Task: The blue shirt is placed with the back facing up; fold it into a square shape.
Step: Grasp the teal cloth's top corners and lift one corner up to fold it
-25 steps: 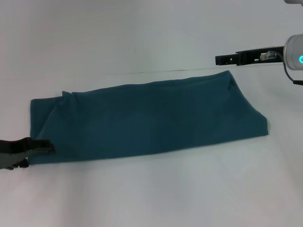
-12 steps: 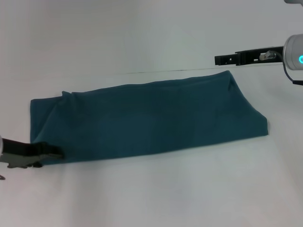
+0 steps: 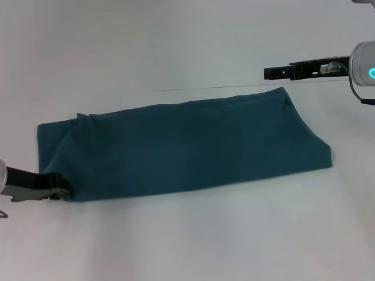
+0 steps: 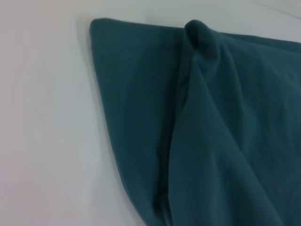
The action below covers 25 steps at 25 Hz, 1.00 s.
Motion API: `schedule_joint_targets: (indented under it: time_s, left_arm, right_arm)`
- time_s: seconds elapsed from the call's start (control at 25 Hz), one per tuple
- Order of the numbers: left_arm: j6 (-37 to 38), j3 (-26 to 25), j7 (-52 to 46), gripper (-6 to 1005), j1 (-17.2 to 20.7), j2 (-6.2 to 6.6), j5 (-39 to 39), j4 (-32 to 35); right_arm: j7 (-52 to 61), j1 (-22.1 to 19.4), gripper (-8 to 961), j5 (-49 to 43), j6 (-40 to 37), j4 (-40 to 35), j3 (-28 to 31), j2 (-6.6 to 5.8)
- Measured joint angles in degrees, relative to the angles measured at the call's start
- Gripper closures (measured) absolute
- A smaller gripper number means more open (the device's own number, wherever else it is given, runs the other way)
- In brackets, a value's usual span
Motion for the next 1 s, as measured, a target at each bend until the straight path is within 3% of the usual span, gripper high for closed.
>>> schedule_joint_targets:
  time_s: [0.12, 0.44, 0.8, 1.0]
  left_arm:
    - [-0.99, 0.78, -0.13, 654, -0.20, -0.04, 0.08, 0.00]
    - [-4.22, 3.70, 0.64, 886, -1.07, -0.13, 1.08, -0.57]
    - [-4.61, 3.52, 0.97, 908, -1.48, -0.31, -0.26, -0.22]
    - [-1.14, 3.42, 2.93, 911, -1.67, -0.29, -4.82, 3.38]
  right_arm:
    - [-0.01, 0.01, 34, 0.00, -0.11, -0.05, 0.00, 0.03]
    - [-0.02, 0.01, 34, 0.00, -0.54, -0.10, 0.09, 0.21]
    - [-0.02, -0.24, 35, -0.18, -0.73, -0.09, -0.01, 0.34]
    - [-0.50, -1.66, 34, -0.16, -1.68, -0.19, 0.00, 0.34]
